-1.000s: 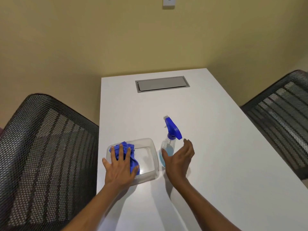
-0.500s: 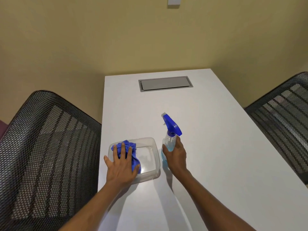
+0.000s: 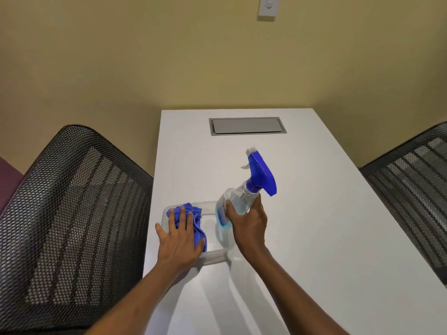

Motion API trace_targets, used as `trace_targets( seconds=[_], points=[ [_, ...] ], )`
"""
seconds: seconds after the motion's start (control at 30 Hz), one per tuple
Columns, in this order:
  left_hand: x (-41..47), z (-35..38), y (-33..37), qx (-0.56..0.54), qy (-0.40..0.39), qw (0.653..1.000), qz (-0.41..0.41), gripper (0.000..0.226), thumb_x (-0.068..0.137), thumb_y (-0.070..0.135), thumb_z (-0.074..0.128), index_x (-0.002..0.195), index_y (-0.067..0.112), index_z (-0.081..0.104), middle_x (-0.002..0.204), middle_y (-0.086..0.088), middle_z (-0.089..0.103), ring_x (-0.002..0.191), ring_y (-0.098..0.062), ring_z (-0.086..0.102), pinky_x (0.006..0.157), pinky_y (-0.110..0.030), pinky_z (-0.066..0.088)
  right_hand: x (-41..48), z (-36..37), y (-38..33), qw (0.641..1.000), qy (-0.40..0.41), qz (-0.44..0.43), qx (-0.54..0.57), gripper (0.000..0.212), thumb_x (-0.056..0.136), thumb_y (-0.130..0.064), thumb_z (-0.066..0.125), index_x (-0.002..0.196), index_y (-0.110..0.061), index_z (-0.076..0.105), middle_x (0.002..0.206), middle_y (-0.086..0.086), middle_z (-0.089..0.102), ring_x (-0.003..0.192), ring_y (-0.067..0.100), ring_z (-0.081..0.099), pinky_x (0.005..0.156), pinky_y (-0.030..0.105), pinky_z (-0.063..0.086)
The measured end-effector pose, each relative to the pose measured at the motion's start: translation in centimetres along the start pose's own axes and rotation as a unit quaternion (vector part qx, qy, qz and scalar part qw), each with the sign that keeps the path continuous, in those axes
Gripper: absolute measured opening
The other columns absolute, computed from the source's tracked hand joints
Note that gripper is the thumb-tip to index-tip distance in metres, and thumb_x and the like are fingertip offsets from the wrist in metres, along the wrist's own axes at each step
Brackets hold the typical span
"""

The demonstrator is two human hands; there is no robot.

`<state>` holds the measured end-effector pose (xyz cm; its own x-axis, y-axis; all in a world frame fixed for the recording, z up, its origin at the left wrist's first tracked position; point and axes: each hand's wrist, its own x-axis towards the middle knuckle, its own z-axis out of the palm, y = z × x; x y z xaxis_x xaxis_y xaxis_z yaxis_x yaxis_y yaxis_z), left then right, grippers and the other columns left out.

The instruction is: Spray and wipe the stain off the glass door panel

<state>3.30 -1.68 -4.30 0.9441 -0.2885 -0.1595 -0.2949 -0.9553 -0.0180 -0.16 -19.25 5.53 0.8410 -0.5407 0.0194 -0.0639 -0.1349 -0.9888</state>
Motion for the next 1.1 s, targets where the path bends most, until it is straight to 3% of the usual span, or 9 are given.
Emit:
trace_targets(
  seconds=[0.13, 0.2, 0.37, 0.5, 0.63, 0.77, 0.97, 1.1],
  points=[
    [0.1, 0.3, 0.0, 0.003, 0.000, 1.000, -0.004, 0.087, 0.088, 0.065, 0.021, 0.155, 0.010, 0.011, 0.164, -0.015, 0.006, 0.149, -0.042, 0.010, 0.107, -0.071, 0.021, -0.9, 1.7, 2.2, 0.999, -0.025, 0.028, -0.032, 0.043, 0.081, -0.033, 0.076, 0.118, -0.028, 0.054, 0.100, -0.014, 0.065, 0.094, 0.005, 0.064, 0.075, 0.014, 0.045],
    [0.1, 0.2, 0.1, -0.003, 0.004, 1.000, -0.003, 0.087, 0.088, 0.064, 0.023, 0.155, 0.010, 0.015, 0.164, -0.015, 0.010, 0.149, -0.043, 0.012, 0.106, -0.071, 0.022, -1.3, 2.4, 3.3, 0.997, -0.026, 0.040, -0.053, 0.044, 0.082, -0.033, 0.076, 0.119, -0.026, 0.054, 0.100, -0.013, 0.065, 0.093, 0.008, 0.064, 0.072, 0.010, 0.043],
    [0.2, 0.7, 0.0, 0.001, -0.007, 1.000, -0.005, 0.087, 0.089, 0.066, 0.016, 0.155, 0.011, -0.002, 0.165, -0.013, -0.005, 0.150, -0.042, -0.001, 0.109, -0.071, 0.013, -2.0, 3.4, 5.4, 0.995, -0.031, 0.050, -0.077, 0.046, 0.083, -0.031, 0.075, 0.122, -0.023, 0.052, 0.104, -0.008, 0.064, 0.093, 0.011, 0.063, 0.062, 0.002, 0.044],
    [0.3, 0.7, 0.0, 0.000, -0.004, 1.000, -0.004, 0.087, 0.088, 0.065, 0.014, 0.155, 0.011, -0.001, 0.165, -0.013, -0.006, 0.150, -0.042, -0.002, 0.110, -0.071, 0.012, -2.4, 3.6, 6.2, 0.997, -0.031, 0.054, -0.055, 0.047, 0.083, -0.027, 0.077, 0.122, -0.026, 0.051, 0.106, -0.009, 0.063, 0.094, 0.008, 0.062, 0.067, 0.000, 0.045],
    [0.1, 0.6, 0.0, -0.017, 0.011, 1.000, -0.002, 0.087, 0.087, 0.064, 0.016, 0.155, 0.010, 0.005, 0.165, -0.014, 0.002, 0.150, -0.043, 0.004, 0.109, -0.072, 0.013, -2.6, 3.8, 6.5, 0.996, -0.047, 0.047, -0.061, 0.050, 0.083, -0.029, 0.076, 0.126, -0.028, 0.050, 0.111, -0.009, 0.063, 0.100, 0.011, 0.062, 0.068, 0.006, 0.046],
    [0.1, 0.3, -0.1, 0.011, 0.028, 1.000, 0.007, 0.088, 0.087, 0.065, 0.008, 0.154, 0.009, 0.003, 0.164, -0.016, 0.004, 0.149, -0.044, 0.003, 0.110, -0.074, 0.003, -2.7, 3.7, 6.5, 0.994, -0.069, 0.036, -0.082, 0.056, 0.085, -0.031, 0.074, 0.133, -0.028, 0.045, 0.115, -0.011, 0.059, 0.103, 0.009, 0.059, 0.068, 0.003, 0.044],
    [-0.7, -1.3, 0.2, 0.052, 0.044, 0.997, 0.023, 0.086, 0.090, 0.067, 0.013, 0.147, 0.009, -0.016, 0.164, -0.018, -0.004, 0.148, -0.046, -0.005, 0.110, -0.071, -0.007, -2.3, 3.3, 6.1, 0.988, -0.098, 0.023, -0.120, 0.071, 0.079, -0.034, 0.079, 0.137, -0.022, 0.041, 0.127, -0.001, 0.058, 0.113, 0.019, 0.057, 0.085, 0.022, 0.046],
    [-2.3, -3.6, 0.8, 0.068, 0.052, 0.996, 0.010, 0.090, 0.091, 0.070, 0.013, 0.144, 0.010, -0.027, 0.160, -0.018, -0.020, 0.147, -0.045, -0.017, 0.109, -0.068, -0.016, -2.4, 2.5, 5.3, 0.978, -0.086, -0.014, -0.191, 0.092, 0.070, -0.039, 0.086, 0.141, -0.016, 0.032, 0.138, 0.005, 0.044, 0.125, 0.021, 0.046, 0.090, 0.025, 0.042]
  ],
)
